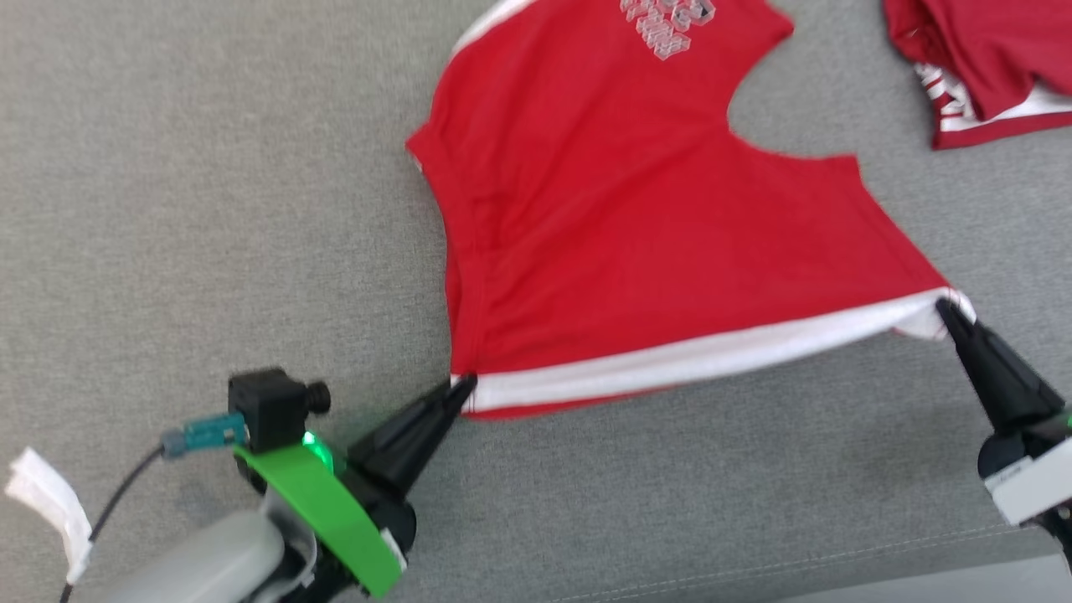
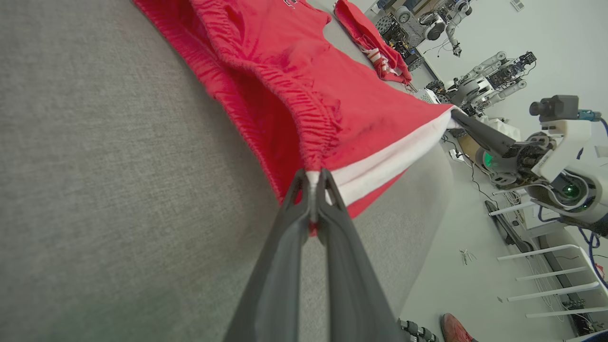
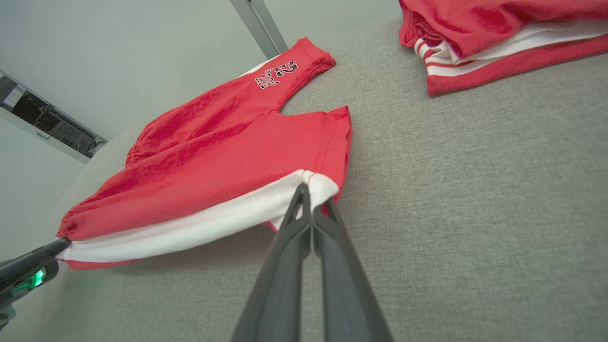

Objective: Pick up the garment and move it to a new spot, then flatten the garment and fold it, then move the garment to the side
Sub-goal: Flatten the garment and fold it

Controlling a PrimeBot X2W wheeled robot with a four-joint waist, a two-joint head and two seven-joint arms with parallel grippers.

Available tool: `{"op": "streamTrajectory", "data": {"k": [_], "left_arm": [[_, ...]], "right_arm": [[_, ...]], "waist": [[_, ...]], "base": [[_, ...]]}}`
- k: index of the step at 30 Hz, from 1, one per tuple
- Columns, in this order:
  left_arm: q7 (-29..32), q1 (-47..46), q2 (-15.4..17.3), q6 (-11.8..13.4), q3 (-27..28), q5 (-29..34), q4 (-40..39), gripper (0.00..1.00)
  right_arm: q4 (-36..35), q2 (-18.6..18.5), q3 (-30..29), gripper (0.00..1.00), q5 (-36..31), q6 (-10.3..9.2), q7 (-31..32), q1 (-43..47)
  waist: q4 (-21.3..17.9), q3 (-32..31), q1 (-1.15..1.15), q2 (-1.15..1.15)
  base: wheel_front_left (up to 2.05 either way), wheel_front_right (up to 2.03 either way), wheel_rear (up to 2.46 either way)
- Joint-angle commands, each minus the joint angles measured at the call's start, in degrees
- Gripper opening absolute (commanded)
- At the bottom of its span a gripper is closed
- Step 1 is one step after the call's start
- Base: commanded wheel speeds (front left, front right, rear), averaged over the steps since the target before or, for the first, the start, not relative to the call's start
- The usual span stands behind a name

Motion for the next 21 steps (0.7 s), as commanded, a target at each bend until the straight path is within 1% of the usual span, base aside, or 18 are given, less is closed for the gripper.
{"op": "streamTrajectory", "data": {"k": [1,5,8,13,16,19,21], "left_arm": [[0.07,2.24,0.84,0.82,-0.58,-0.44,-0.66,0.0],[1.37,6.03,2.84,3.27,-2.21,-1.9,-3.67,0.0],[2.04,7.54,4.52,4.86,-2.09,-3.64,-6.6,0.0],[1.84,7.65,6.51,6.66,0.46,-7.18,-11.88,0.0],[2.14,6.06,5.91,7.29,2.3,-9.14,-12.83,0.0],[3.07,3.75,3.61,7.09,3.94,-11.92,-11.58,0.0],[3.9,2.24,1.82,6.41,4.85,-13.67,-9.87,0.0]], "right_arm": [[-0.68,-0.88,0.55,0.0,1.11,-0.08,0.06,1.86],[-2.3,-3.91,0.72,0.0,2.61,-0.08,0.27,6.2],[-4.35,-6.21,0.05,0.0,3.84,-0.08,1.2,8.67],[-7.7,-9.49,-3.67,0.0,3.64,-0.09,1.59,9.72],[-8.84,-10.46,-5.07,0.0,2.7,-0.09,2.96,7.85],[-8.87,-10.65,-5.18,0.0,1.8,-0.09,5.53,4.51],[-8.18,-10.56,-4.88,0.0,1.54,-0.08,7.45,1.41]], "waist": [[-0.57,-6.16,0.0,0.0],[-0.25,-8.8,0.0,0.0],[0.1,-10.03,0.0,0.0],[1.1,-10.5,0.0,0.0],[1.9,-9.78,0.0,0.0],[3.05,-8.36,0.0,0.0],[3.85,-7.13,0.0,0.0]], "base": [[0.0,0.0,0.0],[0.0,0.0,0.0],[0.0,0.0,0.0],[0.0,0.0,0.0],[0.0,0.0,0.0],[0.0,0.0,0.0],[0.0,0.0,0.0]]}}
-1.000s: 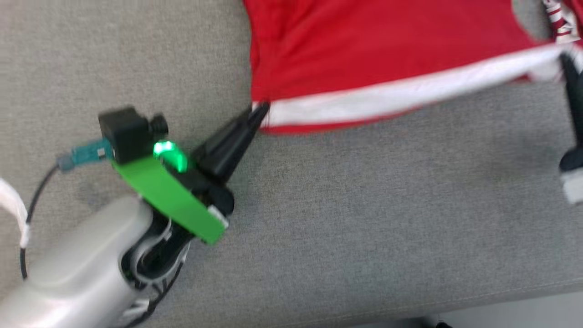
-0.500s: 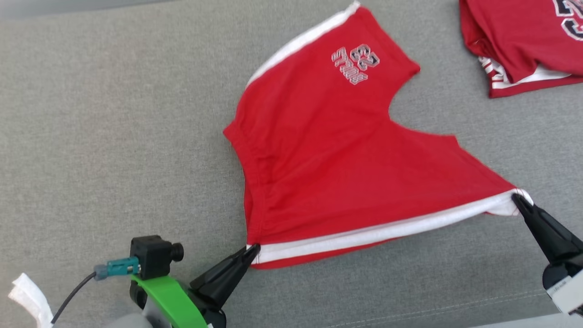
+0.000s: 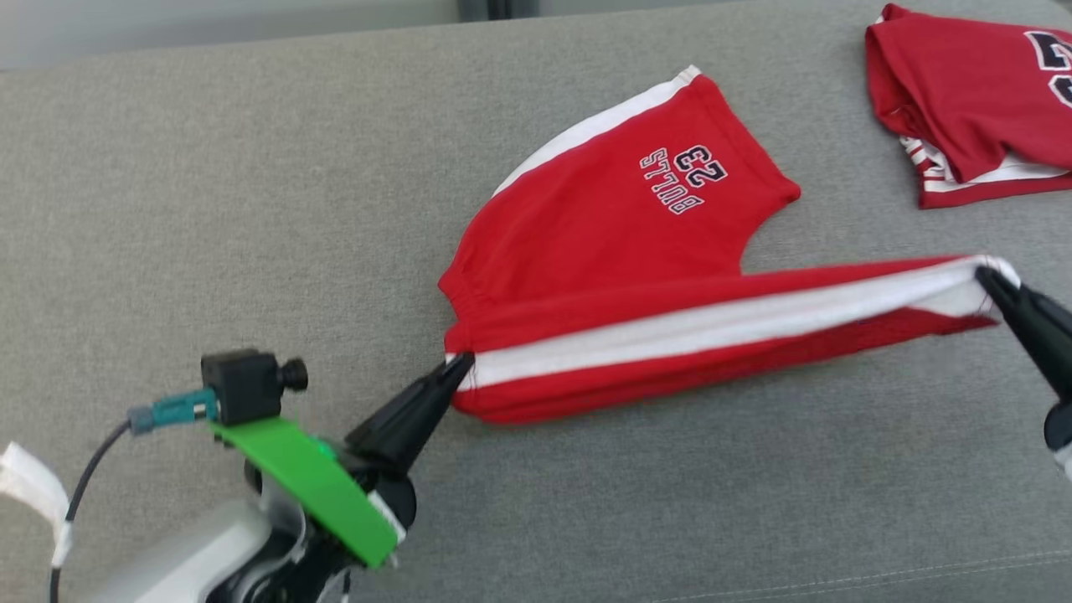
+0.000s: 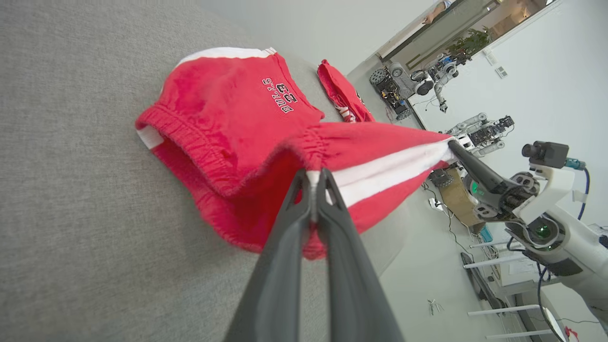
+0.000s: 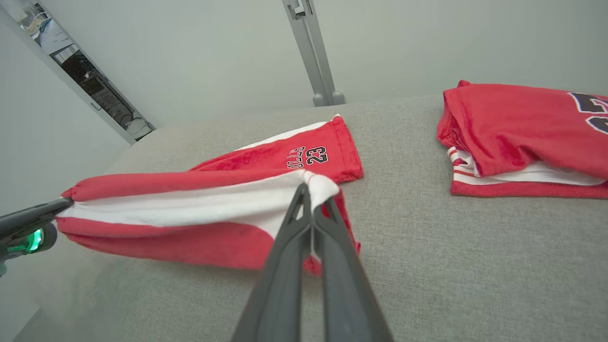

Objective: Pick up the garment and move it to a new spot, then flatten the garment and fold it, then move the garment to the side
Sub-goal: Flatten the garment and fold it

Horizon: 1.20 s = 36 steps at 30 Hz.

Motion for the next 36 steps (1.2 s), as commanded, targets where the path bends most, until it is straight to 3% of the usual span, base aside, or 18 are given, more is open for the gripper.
{"op": "streamTrajectory", "data": {"k": [1,9,17,18,20,23,31,32,33,34,36], "left_arm": [[0.62,-1.47,-1.06,-0.62,0.69,-1.37,1.15,0.0],[3.96,-8.98,-8.39,-3.64,4.71,-8.19,10.71,0.0],[5.03,-14.52,-13.05,-4.92,6.93,-10.14,17.57,0.0],[5.18,-15.06,-13.47,-4.99,6.98,-9.97,18.3,0.0],[5.02,-16.18,-14.38,-5.25,7.15,-9.52,20.06,0.0],[4.65,-17.55,-15.43,-5.6,7.34,-8.6,22.09,0.0],[4.76,-19.06,-17.09,-6.69,7.08,-7.68,24.72,0.0],[4.76,-19.21,-17.29,-6.73,7.02,-7.53,25.0,0.0],[4.7,-19.46,-17.54,-6.79,6.94,-7.24,25.33,0.0],[4.55,-19.69,-17.67,-6.81,6.84,-6.82,25.57,0.03],[4.31,-19.81,-18.05,-6.84,6.71,-6.44,26.08,0.66]], "right_arm": [[0.7,-0.26,0.01,0.0,-0.6,-0.09,1.01,-2.42],[5.23,-0.91,2.81,0.0,-2.61,-0.09,9.12,-18.91],[10.73,1.15,10.0,0.0,-5.77,-0.09,15.43,-35.65],[11.58,1.31,10.84,0.1,-6.15,-0.09,15.95,-37.28],[13.51,1.52,12.81,0.17,-6.83,-0.09,16.9,-40.57],[16.44,1.72,15.09,0.0,-7.24,-0.09,17.04,-45.27],[23.1,3.43,21.74,0.0,-6.56,-0.09,15.89,-53.05],[23.69,3.67,22.54,0.06,-6.7,-0.09,15.8,-53.76],[24.48,4.03,23.6,0.44,-6.95,-0.09,15.44,-54.65],[24.96,4.26,24.49,1.0,-7.37,-0.09,15.11,-55.46],[26.07,4.68,26.47,1.0,-7.87,-0.09,14.13,-56.8]], "waist": [[1.8,2.25,0.0,0.0],[5.12,8.56,0.0,0.0],[8.04,14.72,0.0,0.0],[8.4,15.3,0.0,0.0],[9.21,16.4,0.0,0.0],[10.41,17.84,0.0,0.0],[12.08,19.63,0.0,0.0],[12.13,19.73,0.0,0.0],[12.17,19.8,0.0,0.0],[12.18,19.82,0.0,0.0],[12.03,19.64,0.0,0.0]], "base": [[0.0,0.0,0.0],[0.0,0.0,0.0],[0.0,0.0,0.0],[0.0,0.0,0.0],[0.0,0.0,0.0],[0.0,0.0,0.0],[0.0,0.0,0.0],[0.0,0.0,0.0],[0.0,0.0,0.0],[0.0,0.0,0.0],[0.0,0.0,0.0]]}}
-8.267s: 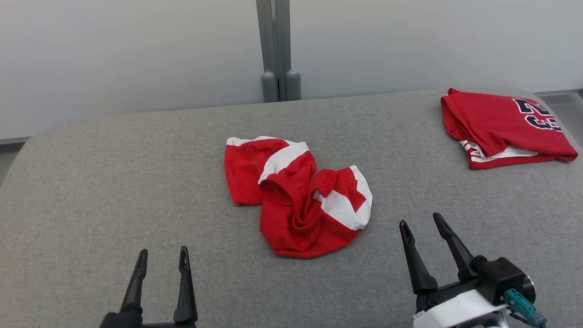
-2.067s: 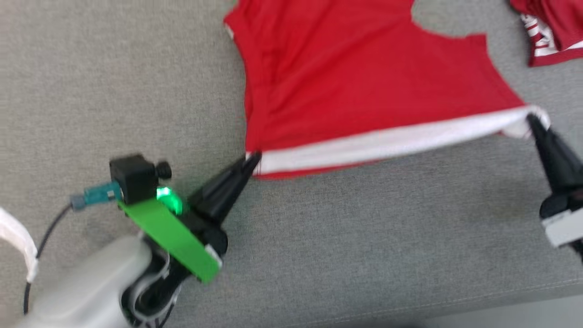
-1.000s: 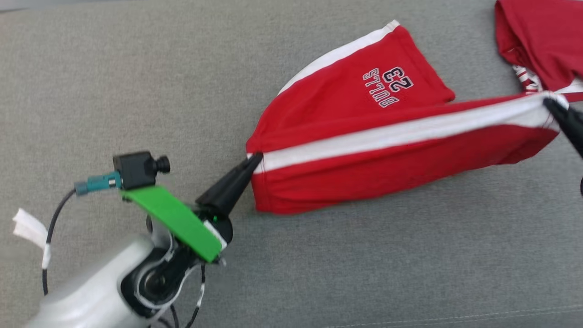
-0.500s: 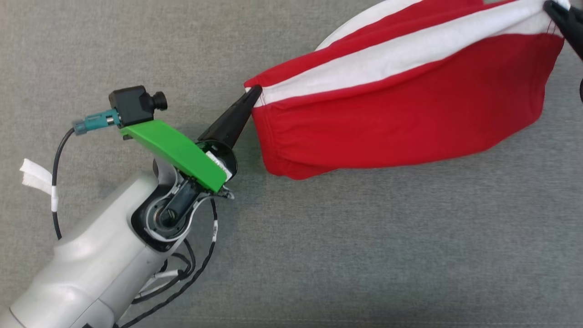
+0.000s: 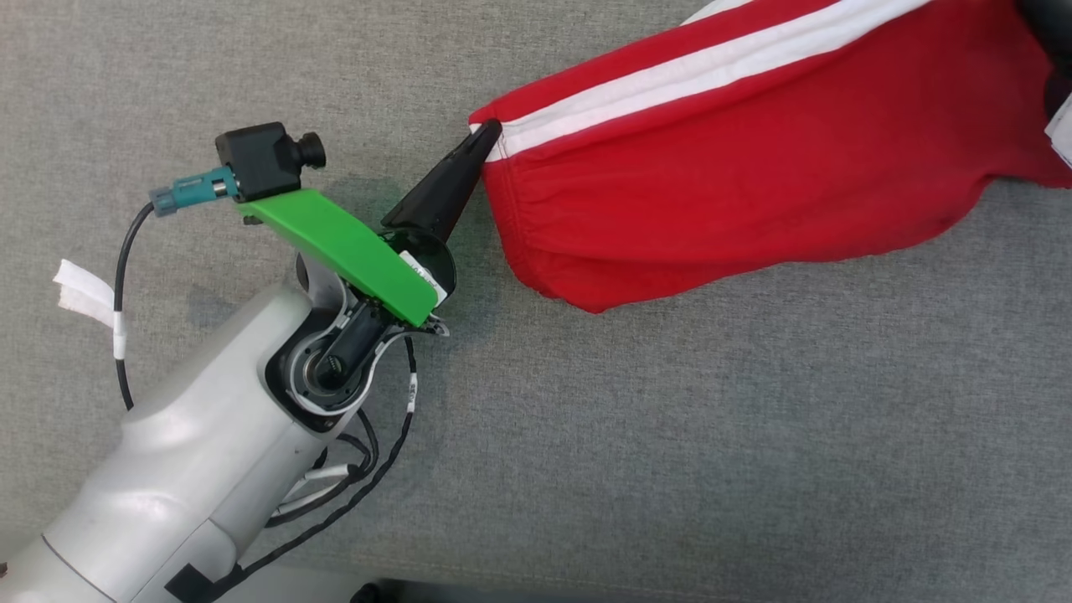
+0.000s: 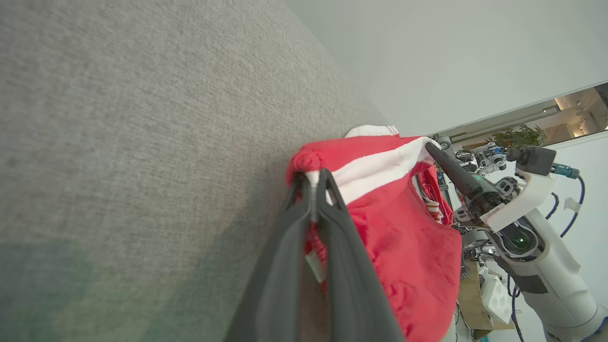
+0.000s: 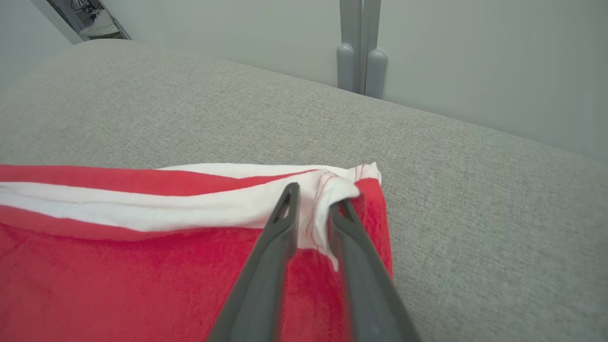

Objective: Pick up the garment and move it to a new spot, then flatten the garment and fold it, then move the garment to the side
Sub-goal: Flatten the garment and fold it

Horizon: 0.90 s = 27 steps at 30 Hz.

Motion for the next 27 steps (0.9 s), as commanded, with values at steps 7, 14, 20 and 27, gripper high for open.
{"op": "streamTrajectory", "data": {"k": [7,14,20,27], "left_arm": [[-5.51,0.98,1.95,0.9,-0.94,7.53,2.14,1.0],[-8.67,9.07,2.49,10.57,8.09,26.61,-0.48,1.0],[-8.62,23.68,-1.51,16.18,20.13,44.14,-7.79,1.0],[-8.64,35.42,-7.27,16.67,26.95,58.48,-11.12,1.0]], "right_arm": [[3.75,1.06,4.26,1.0,0.78,-0.09,-8.36,-1.27],[5.82,4.09,7.02,1.0,1.97,-0.09,-19.92,5.02],[8.62,9.36,3.81,1.0,-1.06,-0.09,-22.2,11.55],[7.11,17.25,-8.8,1.0,-11.36,-0.09,-22.16,23.59]], "waist": [[-2.34,-4.32,0.0,0.0],[-5.9,-12.21,0.0,0.0],[-8.55,-18.45,0.0,0.0],[-8.93,-22.19,0.0,0.0]], "base": [[0.0,0.0,0.0],[0.0,0.0,0.0],[0.0,0.0,0.0],[0.0,0.0,0.0]]}}
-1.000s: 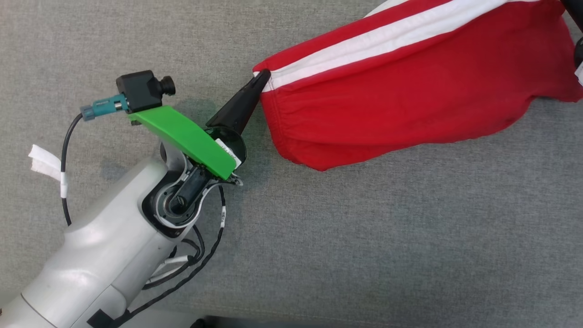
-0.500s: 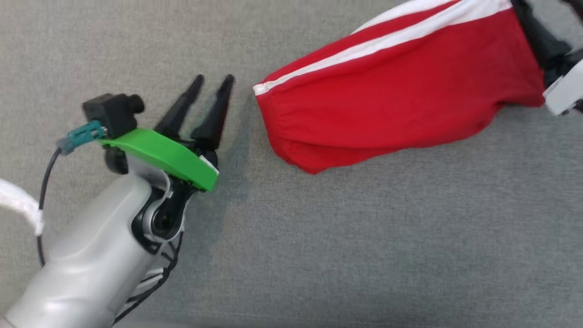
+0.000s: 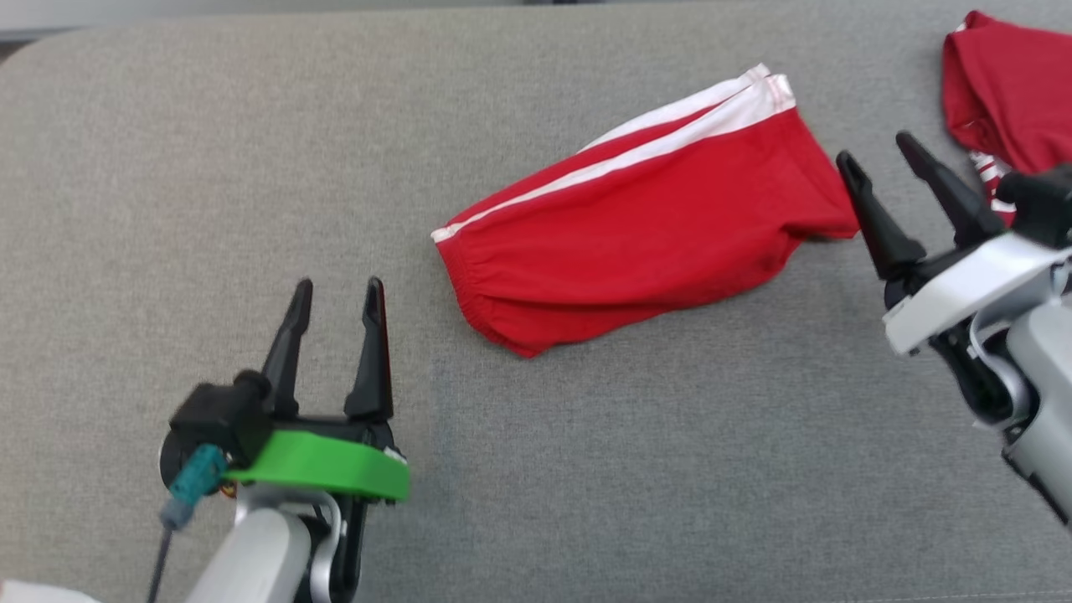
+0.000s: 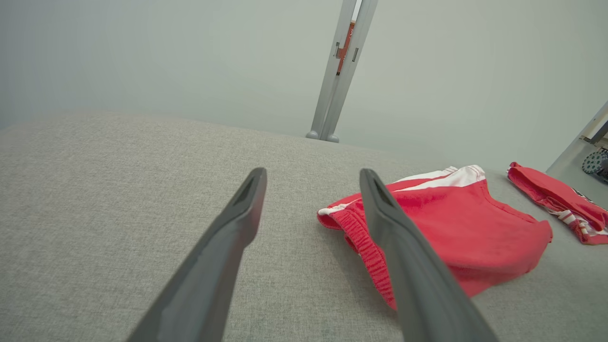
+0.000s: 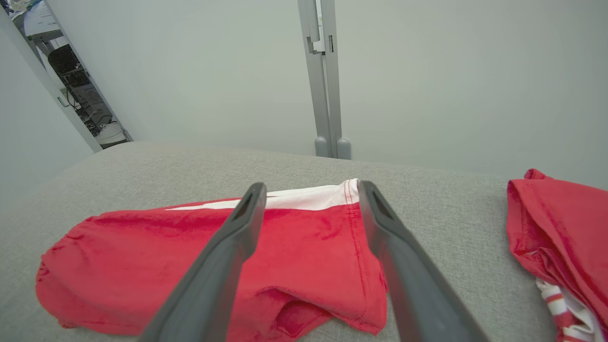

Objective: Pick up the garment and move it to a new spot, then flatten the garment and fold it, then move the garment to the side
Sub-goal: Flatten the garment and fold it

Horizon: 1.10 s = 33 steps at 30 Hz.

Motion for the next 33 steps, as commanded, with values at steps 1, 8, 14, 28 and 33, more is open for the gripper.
{"op": "streamTrajectory", "data": {"k": [1,8,14,28,33], "left_arm": [[0.01,2.44,-1.01,-0.07,1.32,2.82,-0.37,1.0],[0.0,10.04,-8.0,-1.13,7.84,12.68,-2.67,1.0],[0.0,12.48,-10.63,-3.21,8.28,19.79,-3.15,1.0],[0.0,8.94,-11.61,-3.47,4.36,20.77,-4.26,1.0],[0.0,7.3,-11.61,-2.92,2.58,19.6,-4.19,1.0]], "right_arm": [[-0.66,1.52,-2.26,1.0,-2.32,-0.09,-0.21,2.79],[-3.22,7.67,-11.68,1.0,-11.8,-0.09,-0.21,13.15],[-2.45,9.67,-15.81,1.0,-15.65,-0.09,-0.18,17.06],[15.69,2.8,-12.58,1.0,-15.79,-0.1,11.79,-1.95],[20.43,0.42,-9.57,1.0,-14.22,-0.1,17.85,-7.48]], "waist": [[-1.67,-4.06,0.0,0.0],[0.08,-6.3,0.0,0.0],[3.64,-5.21,0.0,0.0],[10.68,4.77,0.0,0.0],[12.08,7.24,0.0,0.0]], "base": [[0.0,0.0,0.0],[0.0,0.0,0.0],[0.0,0.0,0.0],[0.0,0.0,0.0],[0.0,0.0,0.0]]}}
